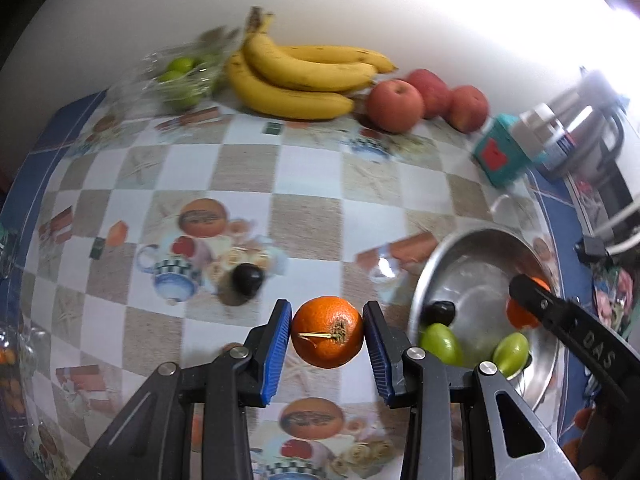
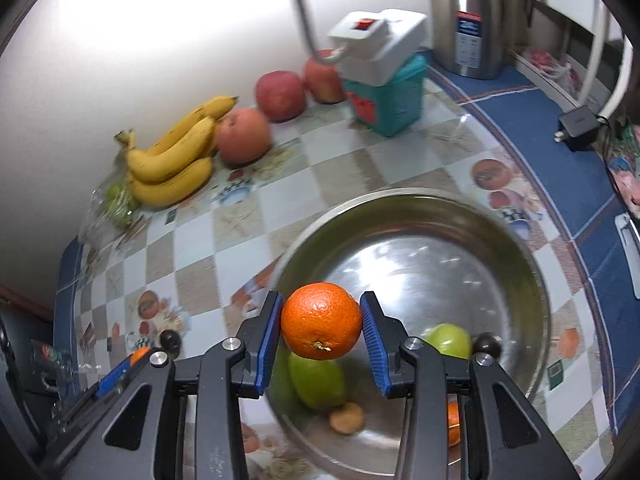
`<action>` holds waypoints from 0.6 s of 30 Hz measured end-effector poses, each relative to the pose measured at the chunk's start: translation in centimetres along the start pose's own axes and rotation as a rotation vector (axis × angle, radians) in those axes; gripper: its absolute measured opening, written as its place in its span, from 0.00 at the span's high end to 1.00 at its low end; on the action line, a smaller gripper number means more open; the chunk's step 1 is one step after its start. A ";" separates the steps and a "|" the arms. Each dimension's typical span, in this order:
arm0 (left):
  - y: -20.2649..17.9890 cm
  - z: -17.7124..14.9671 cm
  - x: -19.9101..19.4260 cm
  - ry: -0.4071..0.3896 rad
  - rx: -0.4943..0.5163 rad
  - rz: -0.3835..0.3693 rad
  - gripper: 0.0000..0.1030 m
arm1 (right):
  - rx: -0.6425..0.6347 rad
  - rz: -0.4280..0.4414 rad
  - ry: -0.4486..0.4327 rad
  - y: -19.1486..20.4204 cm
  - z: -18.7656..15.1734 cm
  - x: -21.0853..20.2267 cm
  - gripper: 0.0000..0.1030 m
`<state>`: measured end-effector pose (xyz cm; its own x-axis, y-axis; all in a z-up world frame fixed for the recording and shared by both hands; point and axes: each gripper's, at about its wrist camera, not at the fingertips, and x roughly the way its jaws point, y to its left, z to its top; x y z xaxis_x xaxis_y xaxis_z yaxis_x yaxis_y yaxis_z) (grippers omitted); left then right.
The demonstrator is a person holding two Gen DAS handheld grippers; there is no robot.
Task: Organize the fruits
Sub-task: 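Carry both oranges over the steel basin with both grippers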
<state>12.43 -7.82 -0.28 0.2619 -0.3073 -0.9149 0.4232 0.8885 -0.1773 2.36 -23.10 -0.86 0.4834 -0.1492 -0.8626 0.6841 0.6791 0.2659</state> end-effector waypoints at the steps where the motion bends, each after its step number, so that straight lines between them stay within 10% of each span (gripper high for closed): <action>1: -0.5 -0.1 0.1 0.002 0.010 -0.005 0.62 | 0.016 0.001 0.000 -0.6 0.1 0.0 0.60; 18: -11.1 -0.5 1.8 0.016 0.226 -0.061 0.61 | 0.119 -0.071 0.020 -6.6 1.5 0.7 0.60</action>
<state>7.83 -18.09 -0.17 0.2165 -0.3510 -0.9110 0.6218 0.7690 -0.1485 -0.98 -28.78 -2.59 0.4214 -0.1785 -0.8891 0.7767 0.5771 0.2522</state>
